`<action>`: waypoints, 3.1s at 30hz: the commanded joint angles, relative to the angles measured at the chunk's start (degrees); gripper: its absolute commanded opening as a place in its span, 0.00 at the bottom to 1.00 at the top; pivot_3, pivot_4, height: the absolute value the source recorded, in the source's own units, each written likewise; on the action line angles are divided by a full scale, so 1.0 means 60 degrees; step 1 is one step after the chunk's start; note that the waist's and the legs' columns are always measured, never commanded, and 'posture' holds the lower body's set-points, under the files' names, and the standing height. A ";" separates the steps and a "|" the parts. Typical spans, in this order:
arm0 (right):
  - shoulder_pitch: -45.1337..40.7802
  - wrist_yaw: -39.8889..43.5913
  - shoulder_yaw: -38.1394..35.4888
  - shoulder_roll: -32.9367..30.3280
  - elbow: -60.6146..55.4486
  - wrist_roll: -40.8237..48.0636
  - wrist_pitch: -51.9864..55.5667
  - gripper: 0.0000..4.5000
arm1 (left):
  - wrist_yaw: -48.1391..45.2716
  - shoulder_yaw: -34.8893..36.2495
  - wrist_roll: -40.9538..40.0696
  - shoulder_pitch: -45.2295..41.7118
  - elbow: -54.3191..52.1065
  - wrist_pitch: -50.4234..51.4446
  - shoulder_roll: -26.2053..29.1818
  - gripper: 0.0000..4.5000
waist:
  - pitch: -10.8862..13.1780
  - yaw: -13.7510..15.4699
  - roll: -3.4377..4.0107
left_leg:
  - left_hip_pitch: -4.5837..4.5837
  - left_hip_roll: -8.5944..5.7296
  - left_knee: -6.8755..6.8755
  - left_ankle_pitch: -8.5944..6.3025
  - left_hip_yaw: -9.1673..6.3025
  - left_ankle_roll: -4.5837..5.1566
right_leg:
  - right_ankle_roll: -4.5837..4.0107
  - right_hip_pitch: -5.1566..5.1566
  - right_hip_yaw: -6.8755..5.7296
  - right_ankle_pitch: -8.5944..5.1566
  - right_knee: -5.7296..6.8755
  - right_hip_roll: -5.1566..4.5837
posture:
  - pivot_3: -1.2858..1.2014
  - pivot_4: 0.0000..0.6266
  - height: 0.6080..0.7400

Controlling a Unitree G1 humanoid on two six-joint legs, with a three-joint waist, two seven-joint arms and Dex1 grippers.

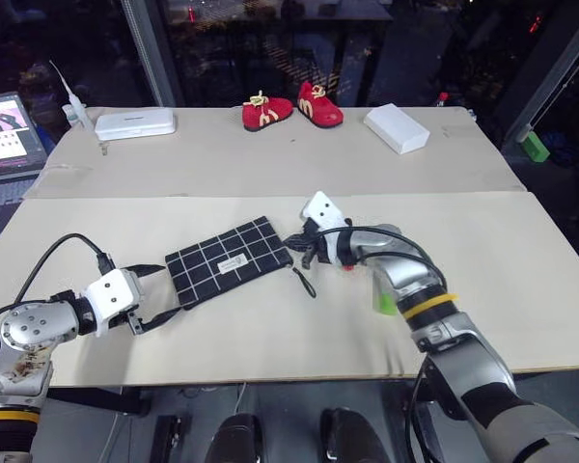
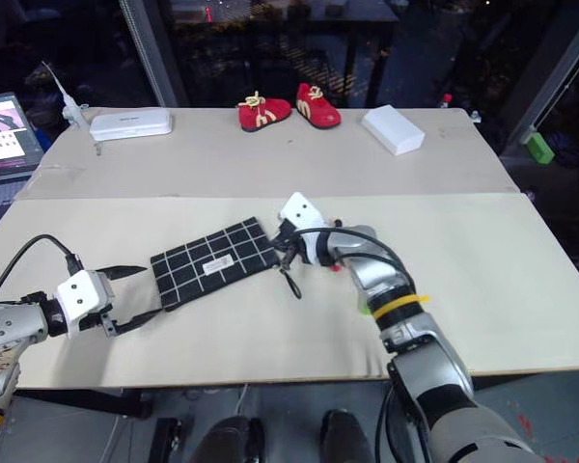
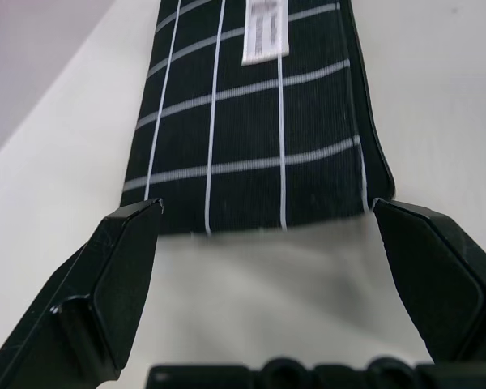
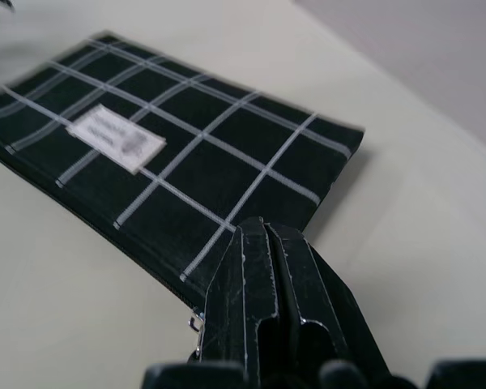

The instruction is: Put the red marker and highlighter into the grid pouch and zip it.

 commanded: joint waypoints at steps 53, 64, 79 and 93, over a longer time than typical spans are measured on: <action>-0.0667 -0.0440 0.0840 0.1002 0.1854 -0.2484 -0.1999 0.01 | 0.0646 -0.1669 0.1952 -0.1963 0.5081 -0.6955 -0.0468 1.00 | -0.0033 -0.0021 0.0029 | 0.0119 0.0006 -0.0006 0.0014 0.0053 -0.0023 | -0.0013 0.0108 -0.0013 0.0003 0.0010 -0.0010 | 0.52 0.24 1.00; -0.0776 -0.0446 0.0769 0.1057 0.2013 -0.2536 -0.2032 0.01 | 0.1210 -0.2274 0.2397 -0.3256 0.5967 -0.7513 -0.0413 1.00 | -0.0033 -0.0011 0.0028 | 0.0110 0.0006 -0.0005 0.0014 0.0056 -0.0022 | -0.0012 0.0101 -0.0016 0.0003 0.0008 -0.0002 | 0.52 0.24 1.00; -0.0714 -0.0406 0.0654 0.0983 0.2069 -0.2525 -0.2067 0.01 | 0.1844 -0.2513 0.2705 -0.3648 0.7400 -0.8839 0.0243 1.00 | -0.0033 -0.0146 0.0028 | 0.0107 0.0013 -0.0005 0.0013 0.0055 -0.0020 | -0.0011 0.0094 -0.0019 0.0003 0.0008 -0.0001 | 0.52 0.24 1.00; -0.0412 -0.0314 0.0578 0.0659 0.1354 -0.2478 -0.1598 0.00 | 0.3082 -0.3592 0.4154 -0.5066 0.9027 -0.9659 -0.0823 0.88 | -0.0033 0.0031 0.0028 | 0.0106 0.0003 -0.0004 0.0013 0.0061 -0.0020 | -0.0009 0.0101 -0.0025 0.0003 0.0004 -0.0004 | 0.52 0.24 1.00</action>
